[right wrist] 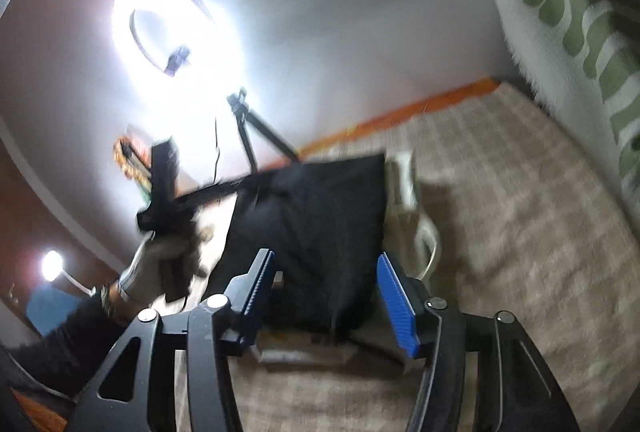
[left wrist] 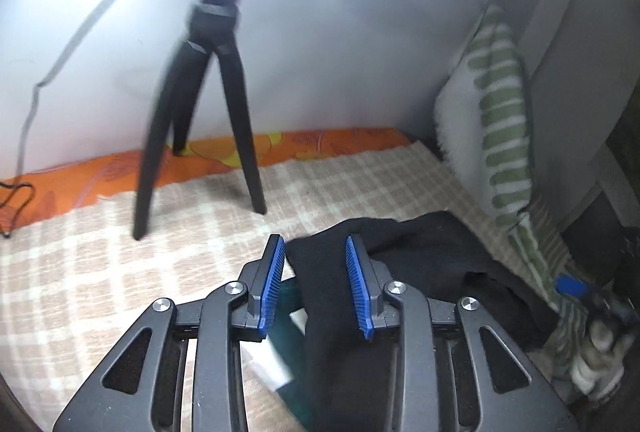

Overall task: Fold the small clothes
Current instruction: 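Lift the bundle with both grippers and lay it onto the clothes stack, then open both grippers to release the bundle on the stack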

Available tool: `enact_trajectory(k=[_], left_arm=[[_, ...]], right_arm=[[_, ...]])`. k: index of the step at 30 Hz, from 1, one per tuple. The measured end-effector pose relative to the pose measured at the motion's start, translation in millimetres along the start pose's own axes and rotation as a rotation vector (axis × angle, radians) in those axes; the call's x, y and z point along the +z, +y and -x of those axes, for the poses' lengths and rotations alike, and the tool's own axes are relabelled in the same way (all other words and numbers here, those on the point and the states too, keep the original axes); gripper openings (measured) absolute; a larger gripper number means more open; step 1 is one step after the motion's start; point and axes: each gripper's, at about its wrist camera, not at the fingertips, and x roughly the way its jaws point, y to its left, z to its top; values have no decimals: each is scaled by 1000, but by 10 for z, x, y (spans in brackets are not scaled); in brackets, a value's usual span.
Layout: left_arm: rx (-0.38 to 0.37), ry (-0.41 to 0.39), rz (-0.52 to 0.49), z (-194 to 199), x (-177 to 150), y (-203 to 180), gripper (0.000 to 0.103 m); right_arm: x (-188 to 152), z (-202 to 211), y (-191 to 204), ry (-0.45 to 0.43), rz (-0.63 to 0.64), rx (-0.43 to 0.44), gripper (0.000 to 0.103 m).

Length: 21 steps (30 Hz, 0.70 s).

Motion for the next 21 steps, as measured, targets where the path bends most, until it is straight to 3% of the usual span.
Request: enact_trajectory(k=[2,4,9,12,15,17,21], left_arm=[[-4,-28,-8,173,-38,-4,30],[-28,-30,-49,302,-112,-83,30],[-122,35,-140,270,-257,-438,30],[-139,82,-180,93,-328,-618,30],[-115,152,-213,-120,-463,-696,30],[-87,195,-251,-276,-596,-699,30],[-108,172,-243,-375,-680,-609,30]], right_arm=[[169,-95,-68,-8,-20,3,57],[332,-268,-104,-10,-35,-15,48],[521,-829,256,18,106,-88,37],[421,-1194,531,88,261,-184,35],[236,-1476,539,163,350,-300,33],[159,-1516,446,177,346,-338,33],[39,-1579,192,194,321,-411,33]])
